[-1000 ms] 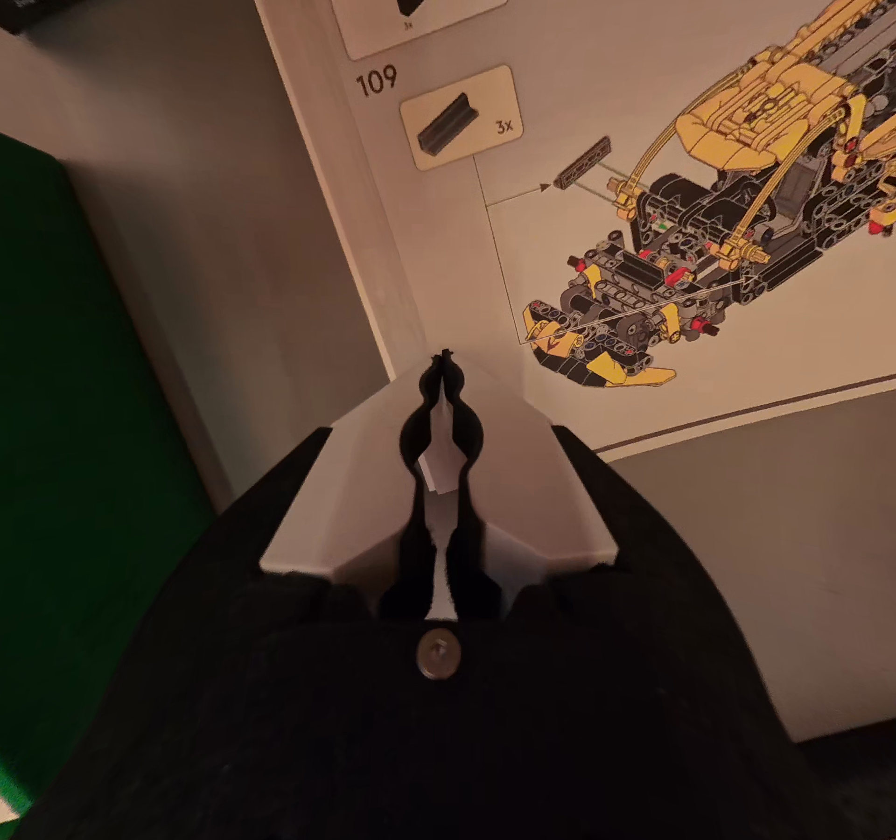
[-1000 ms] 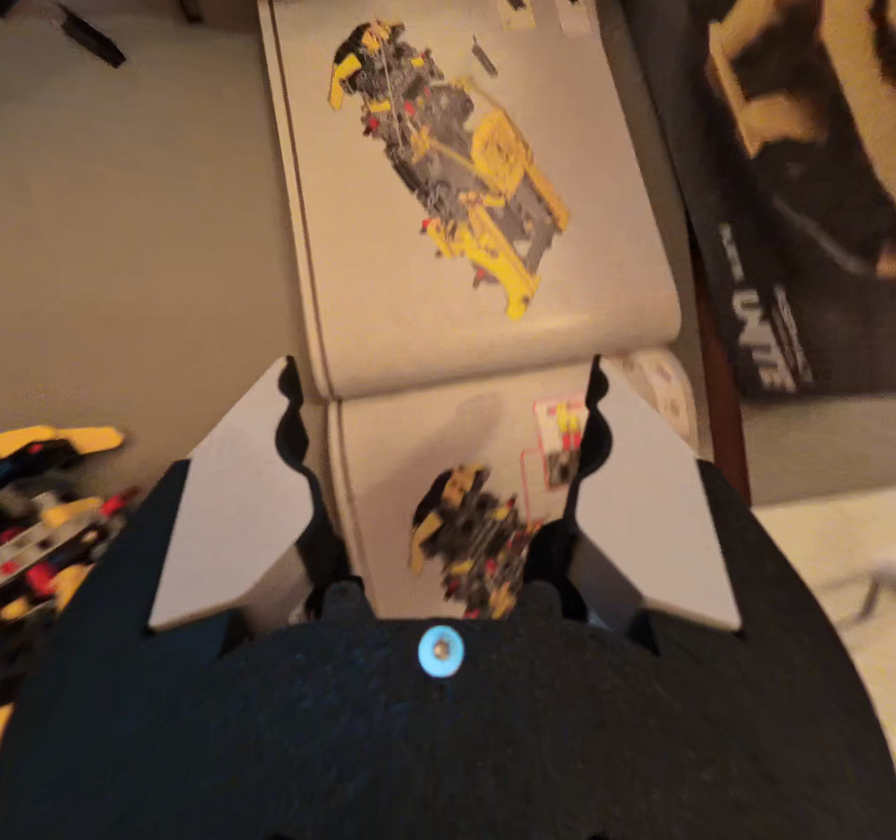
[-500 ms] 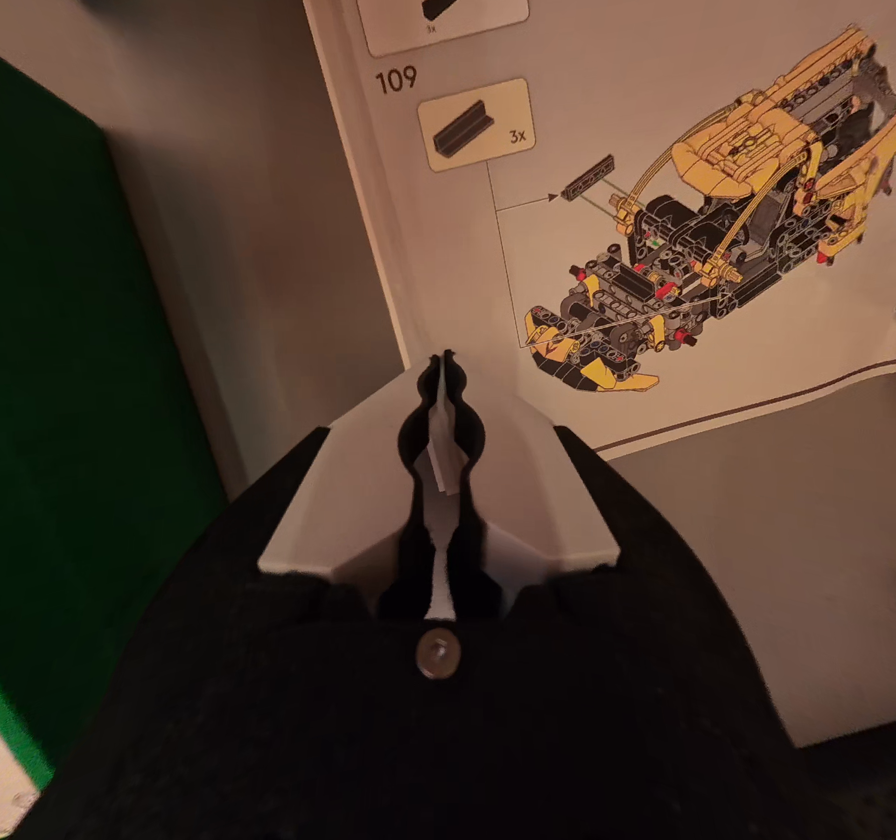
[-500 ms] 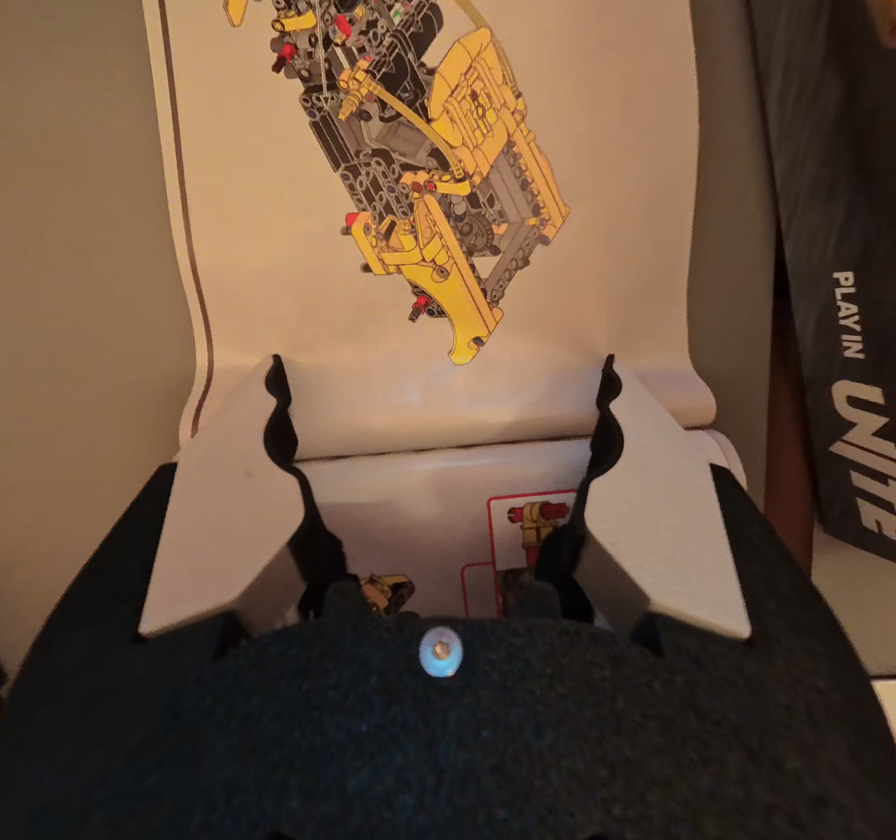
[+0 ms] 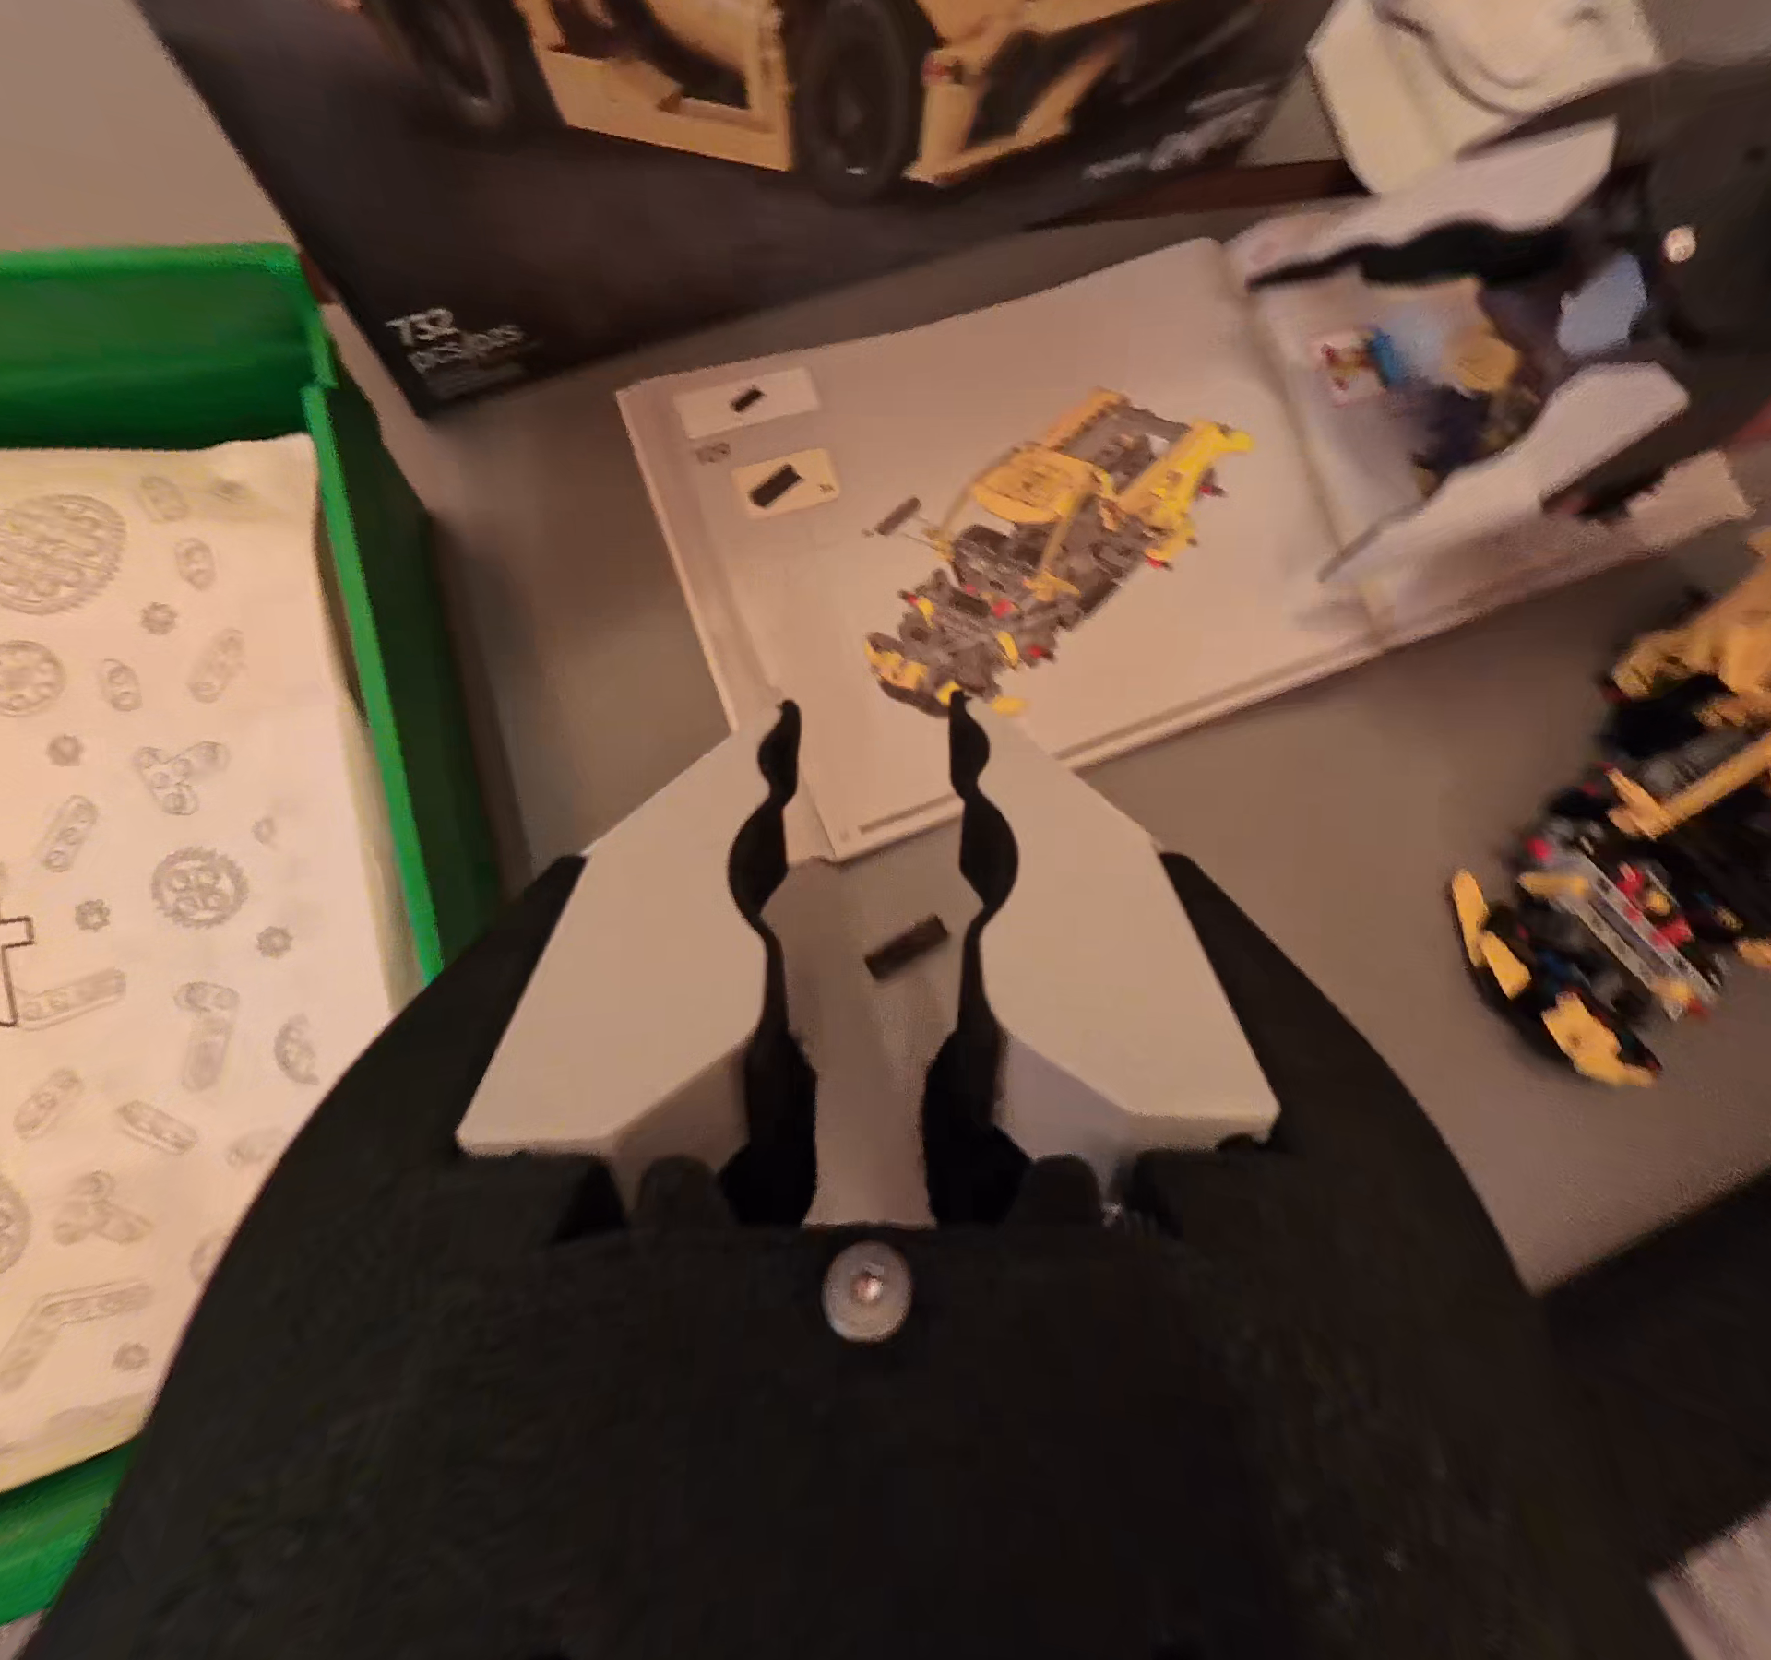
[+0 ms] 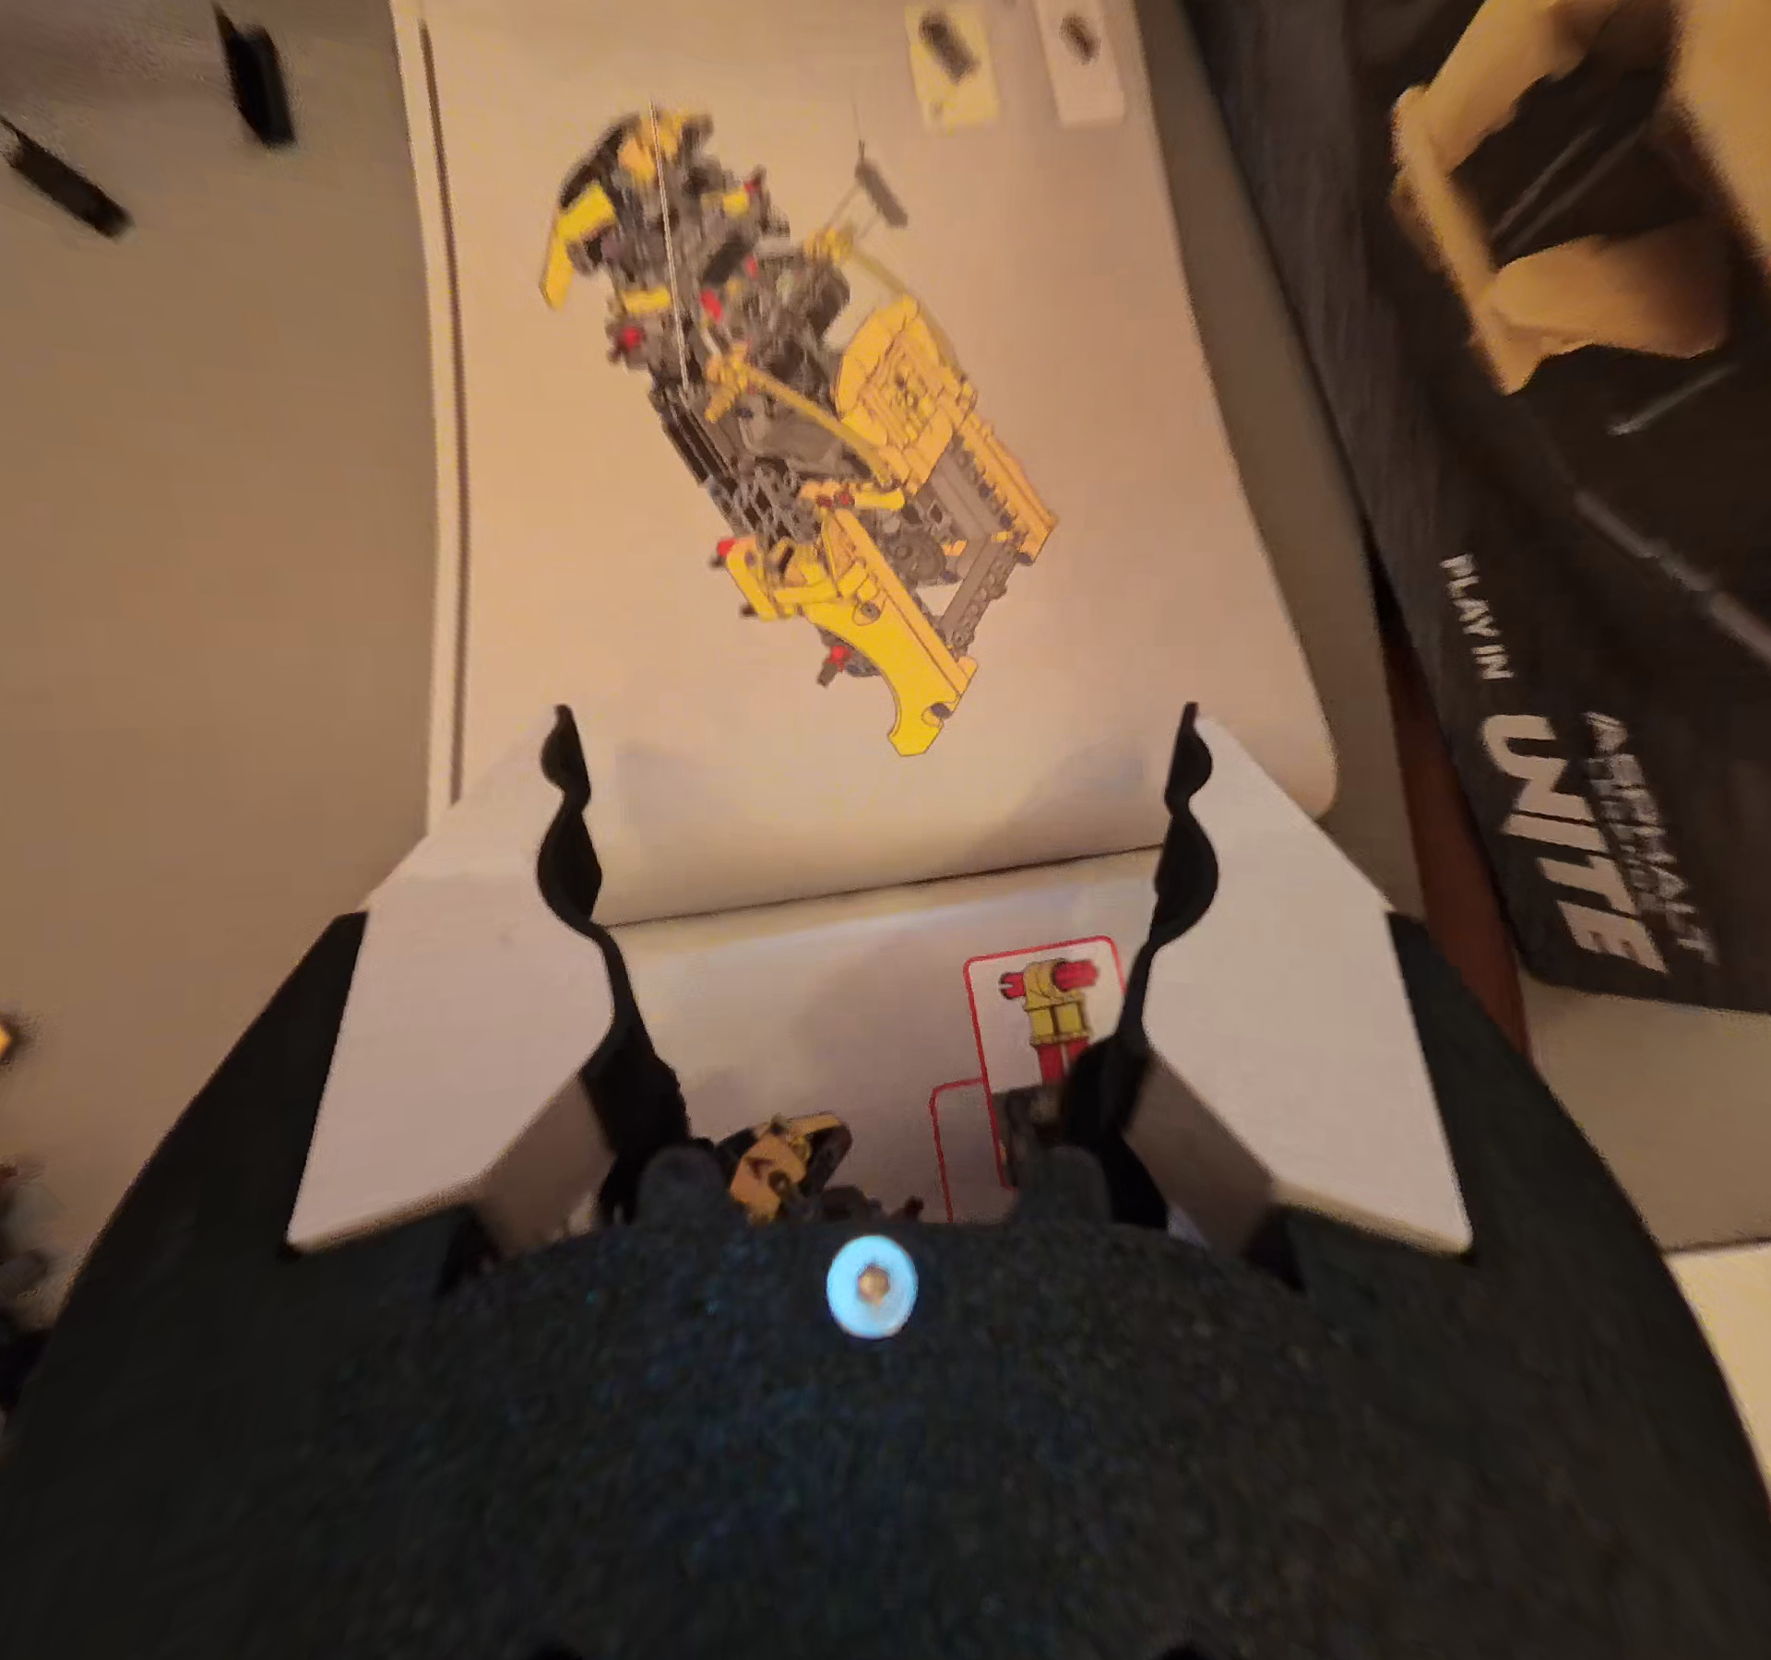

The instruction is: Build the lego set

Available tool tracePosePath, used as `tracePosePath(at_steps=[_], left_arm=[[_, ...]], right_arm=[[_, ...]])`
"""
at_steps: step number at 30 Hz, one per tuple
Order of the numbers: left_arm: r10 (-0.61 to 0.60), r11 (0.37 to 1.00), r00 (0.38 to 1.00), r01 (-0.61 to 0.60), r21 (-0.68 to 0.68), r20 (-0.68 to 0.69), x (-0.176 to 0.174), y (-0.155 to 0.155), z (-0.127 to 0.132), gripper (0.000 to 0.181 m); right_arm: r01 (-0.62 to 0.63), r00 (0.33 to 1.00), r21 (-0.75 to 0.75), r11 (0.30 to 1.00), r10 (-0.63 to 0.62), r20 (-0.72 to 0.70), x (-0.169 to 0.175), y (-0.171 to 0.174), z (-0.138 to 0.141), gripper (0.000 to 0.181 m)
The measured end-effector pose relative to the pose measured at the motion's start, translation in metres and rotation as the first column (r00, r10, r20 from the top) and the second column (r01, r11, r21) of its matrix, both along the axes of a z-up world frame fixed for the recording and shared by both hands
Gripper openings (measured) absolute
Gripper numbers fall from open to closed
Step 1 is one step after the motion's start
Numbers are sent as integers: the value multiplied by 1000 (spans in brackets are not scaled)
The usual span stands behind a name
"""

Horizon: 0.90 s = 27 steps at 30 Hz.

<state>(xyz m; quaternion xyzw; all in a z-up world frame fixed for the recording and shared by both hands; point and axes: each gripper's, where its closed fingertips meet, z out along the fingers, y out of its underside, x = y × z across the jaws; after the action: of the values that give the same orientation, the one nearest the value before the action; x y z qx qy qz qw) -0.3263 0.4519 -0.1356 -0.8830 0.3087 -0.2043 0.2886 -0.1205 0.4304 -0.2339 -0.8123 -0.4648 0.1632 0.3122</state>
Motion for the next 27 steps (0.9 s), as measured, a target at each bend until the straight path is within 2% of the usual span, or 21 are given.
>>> tracePosePath(at_steps=[3, 5, 8, 10, 12, 14, 16, 18, 21, 23, 24, 27], left_arm=[[-74, 997, 997, 73, 16, 34, -9, -35, 0, 32], [-107, 994, 992, 106, 28, 60, -15, -63, -9, 32], [-176, 981, 980, 167, 99, 89, -15, -110, -32, 32], [-205, 963, 979, 204, 178, -14, -20, -127, -61, 32], [-177, 952, 972, 210, 224, -156, -29, -127, -88, 30], [-172, 954, 965, 213, 210, -196, -29, -123, -102, 28], [-197, 967, 971, 215, 140, -133, -23, -124, -108, 25], [-236, 970, 971, 238, 50, -46, -16, -131, -111, 25], [-275, 961, 960, 276, 7, -56, -15, -136, -122, 25], [-291, 955, 953, 294, 28, -79, -13, -136, -125, 9], [-296, 954, 952, 299, 32, -83, -11, -137, -126, 7], [-308, 950, 947, 311, 23, -94, -8, -139, -126, 7]], right_arm=[[62, 995, 102, 993, -54, -82, 7, -9, 45, 115], [108, 989, 129, 986, -93, -116, 13, -36, 76, 114], [154, 977, 199, 968, -120, -175, 22, -107, 116, 111], [202, 957, 212, 956, -147, -250, 27, -158, 128, 107], [256, 920, 162, 953, -188, -344, 27, -207, 127, 105], [308, 885, 132, 942, -232, -405, 26, -246, 116, 103], [373, 849, 125, 919, -284, -445, 27, -275, 105, 94], [449, 834, 143, 882, -356, -421, 35, -296, 87, 90], [545, 811, 146, 826, -475, -343, 55, -319, 57, 85], [581, 804, 129, 804, -541, -249, 72, -328, 36, 84], [590, 803, 136, 796, -560, -206, 78, -329, 29, 83], [572, 818, 265, 777, -565, -107, 90, -317, 22, 89]])
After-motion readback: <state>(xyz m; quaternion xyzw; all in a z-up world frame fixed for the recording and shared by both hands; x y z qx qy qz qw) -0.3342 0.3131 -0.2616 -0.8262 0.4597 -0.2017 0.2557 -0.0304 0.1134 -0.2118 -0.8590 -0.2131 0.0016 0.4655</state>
